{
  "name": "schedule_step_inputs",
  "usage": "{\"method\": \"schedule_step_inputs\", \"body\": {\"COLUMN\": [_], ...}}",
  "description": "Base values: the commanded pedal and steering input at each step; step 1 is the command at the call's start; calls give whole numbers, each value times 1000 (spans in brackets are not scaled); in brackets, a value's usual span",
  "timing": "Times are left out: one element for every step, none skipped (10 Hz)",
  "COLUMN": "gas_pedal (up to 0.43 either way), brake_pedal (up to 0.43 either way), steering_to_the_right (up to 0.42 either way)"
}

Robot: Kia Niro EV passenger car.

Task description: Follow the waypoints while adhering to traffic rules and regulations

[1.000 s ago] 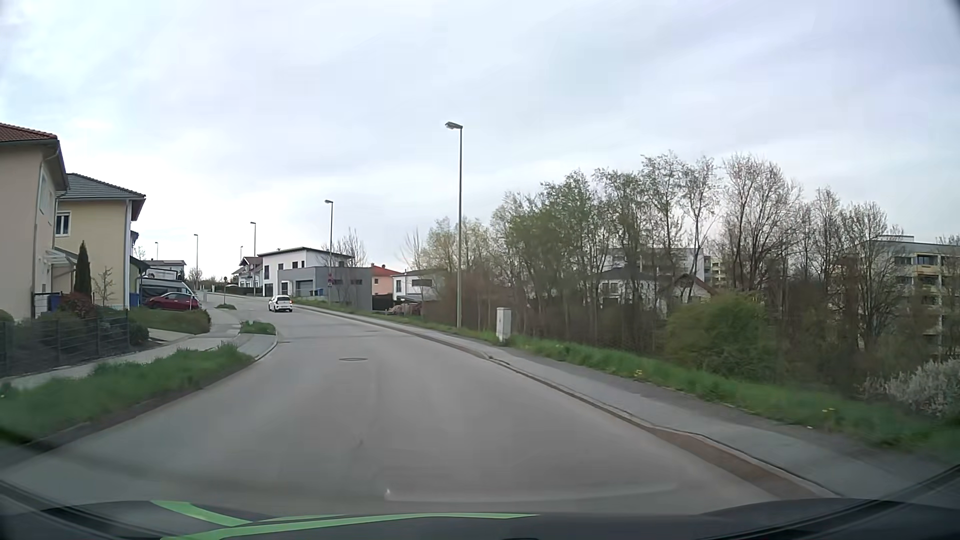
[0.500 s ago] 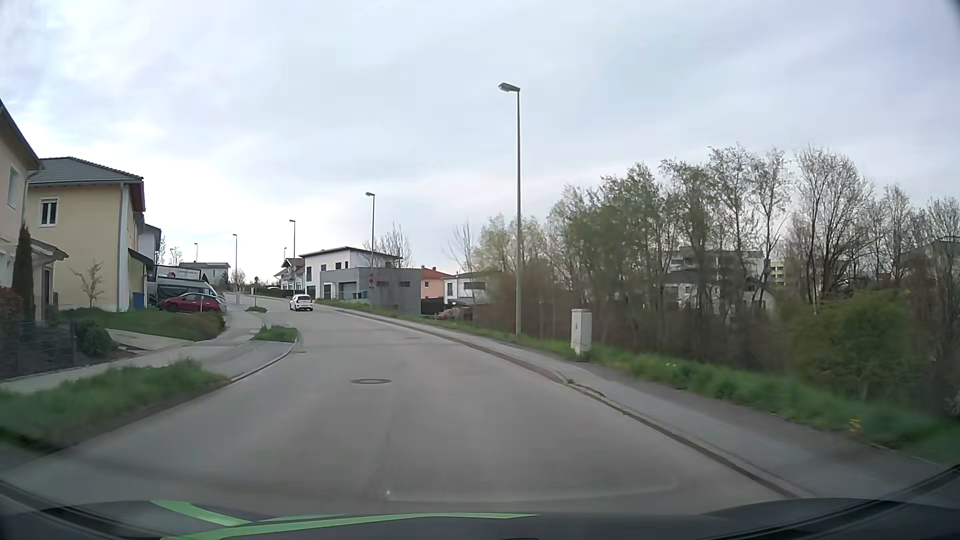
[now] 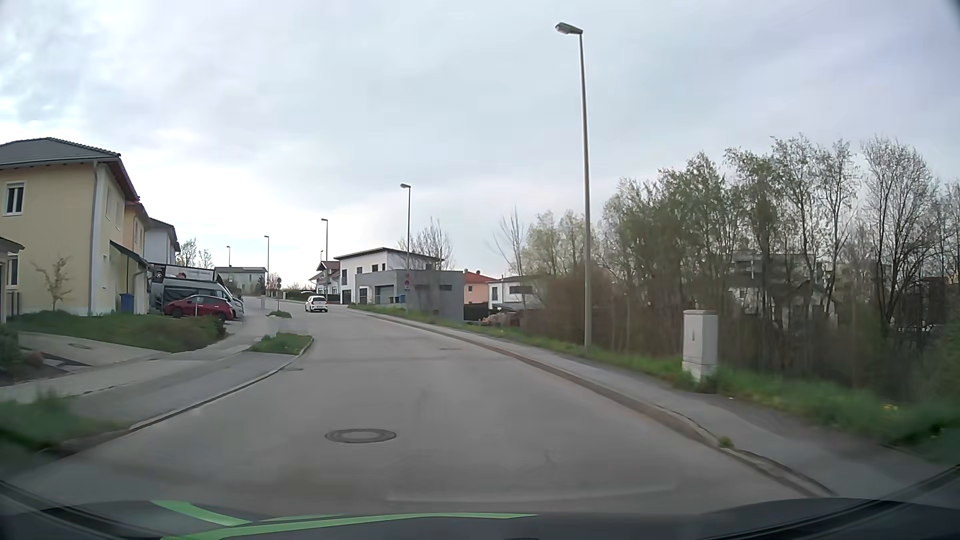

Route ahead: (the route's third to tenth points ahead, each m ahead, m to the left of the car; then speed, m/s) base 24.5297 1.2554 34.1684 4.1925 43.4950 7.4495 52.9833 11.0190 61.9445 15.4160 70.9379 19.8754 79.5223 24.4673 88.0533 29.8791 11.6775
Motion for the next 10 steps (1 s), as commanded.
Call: {"method": "schedule_step_inputs", "body": {"gas_pedal": [138,138,138,138,138,138,150,150,150,150], "brake_pedal": [0,0,0,0,0,0,0,0,0,0], "steering_to_the_right": [-50,-49,-49,-48,-44,-43,-43,-43,-43,-43]}}
